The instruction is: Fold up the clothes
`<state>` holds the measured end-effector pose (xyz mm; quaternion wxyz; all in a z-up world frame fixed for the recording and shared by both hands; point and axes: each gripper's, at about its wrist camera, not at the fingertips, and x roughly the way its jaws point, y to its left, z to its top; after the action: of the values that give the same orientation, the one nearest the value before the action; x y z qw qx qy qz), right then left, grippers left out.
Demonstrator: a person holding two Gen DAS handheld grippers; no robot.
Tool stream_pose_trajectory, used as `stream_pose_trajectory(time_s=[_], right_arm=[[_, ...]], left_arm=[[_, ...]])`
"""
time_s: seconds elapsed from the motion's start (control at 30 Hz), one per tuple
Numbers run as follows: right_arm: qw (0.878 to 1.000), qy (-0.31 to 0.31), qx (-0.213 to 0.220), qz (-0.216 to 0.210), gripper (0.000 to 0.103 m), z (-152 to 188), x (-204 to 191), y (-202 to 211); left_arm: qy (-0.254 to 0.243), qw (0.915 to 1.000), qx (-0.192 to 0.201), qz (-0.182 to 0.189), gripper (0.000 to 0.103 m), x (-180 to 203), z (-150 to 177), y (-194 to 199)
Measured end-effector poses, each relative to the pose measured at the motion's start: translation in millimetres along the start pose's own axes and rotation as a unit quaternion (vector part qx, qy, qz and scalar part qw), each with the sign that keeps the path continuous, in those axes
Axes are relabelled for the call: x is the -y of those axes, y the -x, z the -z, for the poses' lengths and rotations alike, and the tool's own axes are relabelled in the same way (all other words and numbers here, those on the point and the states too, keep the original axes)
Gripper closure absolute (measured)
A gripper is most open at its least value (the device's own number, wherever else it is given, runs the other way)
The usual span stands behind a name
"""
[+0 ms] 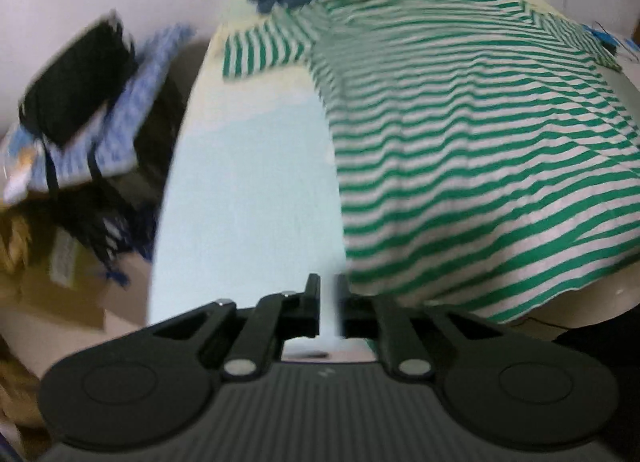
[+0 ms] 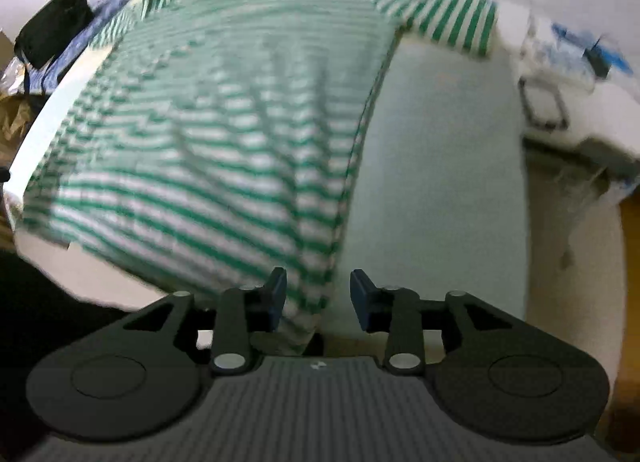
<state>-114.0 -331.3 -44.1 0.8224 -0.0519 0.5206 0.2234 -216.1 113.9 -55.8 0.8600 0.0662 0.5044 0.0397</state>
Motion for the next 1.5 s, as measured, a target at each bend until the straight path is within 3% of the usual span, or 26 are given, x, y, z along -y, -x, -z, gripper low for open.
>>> stream_pose_trajectory(time_s=[0.13, 0.23, 0.37, 0.43, 0.5, 0.57, 0.67, 0.7, 0.77, 0.83, 0.93, 1.03, 1.07, 1.23, 1.37, 1.5], right_arm=[[0.998, -0.008, 0.05, -0.028, 0.067, -19.0, -19.5, -22.6], [0.998, 0.0, 0.07, 0.001, 0.068, -27.3, -37.9, -50.5], [0.997, -0.036, 0.064, 0.018, 0.068, -30.3, -28.7, -68.3], [0.997, -0.046, 0.058, 0.032, 0.072, -27.5, -21.1, -67.6], [0.996, -0.053, 0.054, 0.046, 0.074, -24.2, -13.3, -64.9], [0.995, -0.063, 0.051, 0.059, 0.079, -21.8, -5.3, -59.9], [0.992, -0.091, 0.055, 0.072, 0.078, -25.8, -10.3, -58.2], [0.991, -0.1, 0.066, 0.066, 0.077, -30.1, -15.5, -59.0], [0.99, -0.111, 0.075, 0.04, 0.074, -40.5, -25.0, -66.0], [0.991, -0.109, 0.068, 0.024, 0.074, -50.6, -37.0, -78.2], [0.993, -0.095, 0.059, 0.044, 0.073, -60.5, -48.6, -92.1], [0.991, -0.106, 0.045, 0.069, 0.074, -61.8, -36.9, -91.3], [0.99, -0.111, 0.04, 0.077, 0.074, -62.1, -32.7, -90.9], [0.994, -0.077, 0.047, 0.069, 0.073, -127.4, -25.3, -79.9], [0.996, -0.048, 0.054, 0.06, 0.071, -181.3, -19.9, -70.9], [0.999, -0.005, 0.027, 0.044, 0.065, -254.1, -17.5, -93.5]], left_arm=[[-0.012, 0.9989, 0.025, 0.037, 0.088, 24.3, -22.2, -9.9], [-0.037, 0.9967, 0.038, 0.062, 0.081, 55.6, -34.3, -31.3], [-0.044, 0.997, 0.028, 0.058, 0.081, 70.9, -36.4, -56.9], [-0.046, 0.9974, 0.022, 0.051, 0.073, 72.2, -33.8, -66.6], [-0.048, 0.9976, 0.019, 0.045, 0.059, 67.8, -29.3, -70.7], [-0.048, 0.998, 0.013, 0.04, 0.053, 55.5, -19.8, -71.0], [-0.031, 0.9984, -0.006, 0.047, 0.056, 35.9, -18.0, -71.7], [-0.033, 0.9983, 0.002, 0.049, 0.065, 35.3, -23.0, -68.9], [-0.044, 0.9973, 0.025, 0.053, 0.067, 39.3, -35.3, -64.1], [-0.063, 0.9945, 0.049, 0.069, 0.065, 51.7, -51.9, -63.8], [-0.102, 0.9906, 0.06, 0.069, 0.061, 68.8, -67.0, -75.2], [-0.12, 0.9904, 0.037, 0.057, 0.061, 66.1, -70.5, -100.4], [-0.119, 0.9905, 0.035, 0.059, 0.055, 60.1, -70.3, -105.2], [-0.143, 0.9879, 0.038, 0.048, 0.06, 34.5, -98.7, -114.4], [-0.151, 0.9853, 0.054, 0.06, 0.056, 27.8, -161.7, -118.6], [-0.164, 0.984, 0.048, 0.049, 0.052, 42.5, -237.9, -133.6]])
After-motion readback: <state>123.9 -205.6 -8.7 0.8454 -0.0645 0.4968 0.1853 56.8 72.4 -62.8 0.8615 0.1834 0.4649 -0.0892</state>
